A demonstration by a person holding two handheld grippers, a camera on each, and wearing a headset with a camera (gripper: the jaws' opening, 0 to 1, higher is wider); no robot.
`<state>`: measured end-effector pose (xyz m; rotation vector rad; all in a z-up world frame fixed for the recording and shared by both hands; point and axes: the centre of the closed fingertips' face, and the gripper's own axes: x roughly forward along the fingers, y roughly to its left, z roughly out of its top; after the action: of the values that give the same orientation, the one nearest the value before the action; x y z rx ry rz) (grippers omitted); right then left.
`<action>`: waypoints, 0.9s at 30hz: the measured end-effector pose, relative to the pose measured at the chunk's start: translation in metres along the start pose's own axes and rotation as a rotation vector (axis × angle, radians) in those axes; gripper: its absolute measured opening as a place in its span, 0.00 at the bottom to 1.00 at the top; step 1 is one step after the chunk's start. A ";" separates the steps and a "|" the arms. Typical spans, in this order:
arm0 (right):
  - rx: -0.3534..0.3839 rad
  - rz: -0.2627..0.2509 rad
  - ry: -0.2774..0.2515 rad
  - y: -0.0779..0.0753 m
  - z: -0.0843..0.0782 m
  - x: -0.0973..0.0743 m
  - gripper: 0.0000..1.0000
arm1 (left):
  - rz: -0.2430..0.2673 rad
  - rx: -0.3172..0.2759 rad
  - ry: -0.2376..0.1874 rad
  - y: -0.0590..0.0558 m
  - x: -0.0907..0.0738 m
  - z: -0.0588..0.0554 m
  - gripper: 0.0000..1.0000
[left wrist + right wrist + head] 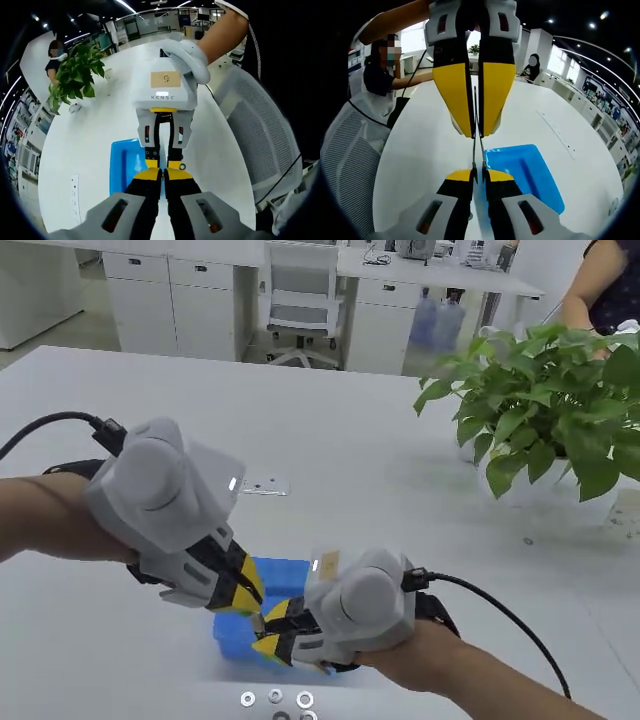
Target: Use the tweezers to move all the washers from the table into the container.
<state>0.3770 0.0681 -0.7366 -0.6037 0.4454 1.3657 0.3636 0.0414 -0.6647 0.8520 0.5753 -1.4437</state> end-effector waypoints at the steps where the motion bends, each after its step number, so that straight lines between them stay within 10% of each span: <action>1: 0.000 -0.001 0.004 0.002 -0.002 0.000 0.11 | -0.006 0.003 0.001 -0.002 0.002 0.000 0.06; 27: 0.047 0.010 0.043 0.034 -0.038 0.006 0.11 | -0.045 -0.007 -0.017 -0.032 0.036 -0.007 0.06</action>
<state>0.3462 0.0523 -0.7742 -0.5943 0.5141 1.3498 0.3358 0.0270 -0.7019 0.8258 0.5895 -1.4874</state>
